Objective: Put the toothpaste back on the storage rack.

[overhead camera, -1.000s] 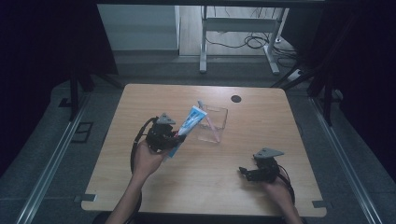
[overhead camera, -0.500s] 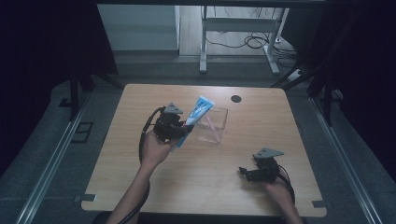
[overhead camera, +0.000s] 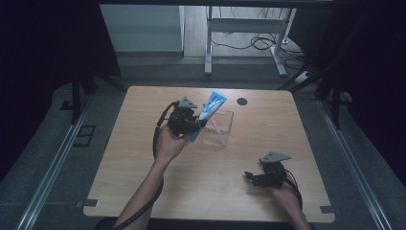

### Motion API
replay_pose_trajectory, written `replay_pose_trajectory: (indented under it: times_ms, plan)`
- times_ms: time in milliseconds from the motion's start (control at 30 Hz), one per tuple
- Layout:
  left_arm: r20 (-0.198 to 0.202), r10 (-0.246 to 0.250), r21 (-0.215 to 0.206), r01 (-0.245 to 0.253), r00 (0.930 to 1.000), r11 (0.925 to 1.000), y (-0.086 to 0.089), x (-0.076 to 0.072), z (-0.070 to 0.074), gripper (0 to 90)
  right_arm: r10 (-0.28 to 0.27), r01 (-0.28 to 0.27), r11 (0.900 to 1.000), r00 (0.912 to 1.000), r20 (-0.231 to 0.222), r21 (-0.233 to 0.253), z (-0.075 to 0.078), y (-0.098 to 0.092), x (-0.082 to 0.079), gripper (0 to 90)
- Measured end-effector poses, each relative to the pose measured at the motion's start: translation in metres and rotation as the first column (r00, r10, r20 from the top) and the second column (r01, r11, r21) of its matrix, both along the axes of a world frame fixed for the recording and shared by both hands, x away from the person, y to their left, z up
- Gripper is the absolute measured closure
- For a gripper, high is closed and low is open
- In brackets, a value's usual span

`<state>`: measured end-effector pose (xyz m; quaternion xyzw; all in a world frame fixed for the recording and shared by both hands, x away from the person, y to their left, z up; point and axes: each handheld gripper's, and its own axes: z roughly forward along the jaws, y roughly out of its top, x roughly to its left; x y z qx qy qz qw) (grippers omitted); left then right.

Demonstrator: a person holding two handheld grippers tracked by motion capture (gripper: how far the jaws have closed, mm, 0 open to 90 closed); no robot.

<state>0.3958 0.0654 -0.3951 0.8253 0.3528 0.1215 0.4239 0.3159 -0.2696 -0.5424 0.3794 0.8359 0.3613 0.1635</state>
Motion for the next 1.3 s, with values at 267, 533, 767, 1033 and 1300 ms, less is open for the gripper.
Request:
replay_pose_trajectory:
  times_ms: [267,533,767,1033,1300]
  plan:
    - [0.013,0.0,-0.013,0.0,0.9999,0.9999,-0.014,0.015,0.0,73.1,0.002,-0.002,1.0,1.0,-0.002,0.0,0.0,0.0,0.0,15.6]
    - [0.038,0.008,-0.016,-0.008,0.9992,0.9998,-0.027,0.032,0.004,73.1,0.003,-0.003,1.0,1.0,-0.003,0.001,0.0,0.0,0.0,15.6]
    - [0.058,0.015,-0.023,-0.014,0.9982,0.9996,-0.037,0.046,0.004,73.0,0.003,-0.003,1.0,1.0,-0.002,0.0,0.0,0.0,0.0,15.6]
    - [0.079,0.023,-0.022,-0.022,0.9966,0.9995,-0.051,0.059,-0.001,73.1,0.003,-0.003,1.0,1.0,-0.002,0.0,0.0,0.0,0.0,15.6]
    - [0.097,0.019,-0.018,-0.018,0.9951,0.9997,-0.066,0.069,-0.007,73.1,0.003,-0.003,1.0,1.0,-0.003,0.001,0.0,0.0,0.0,15.6]
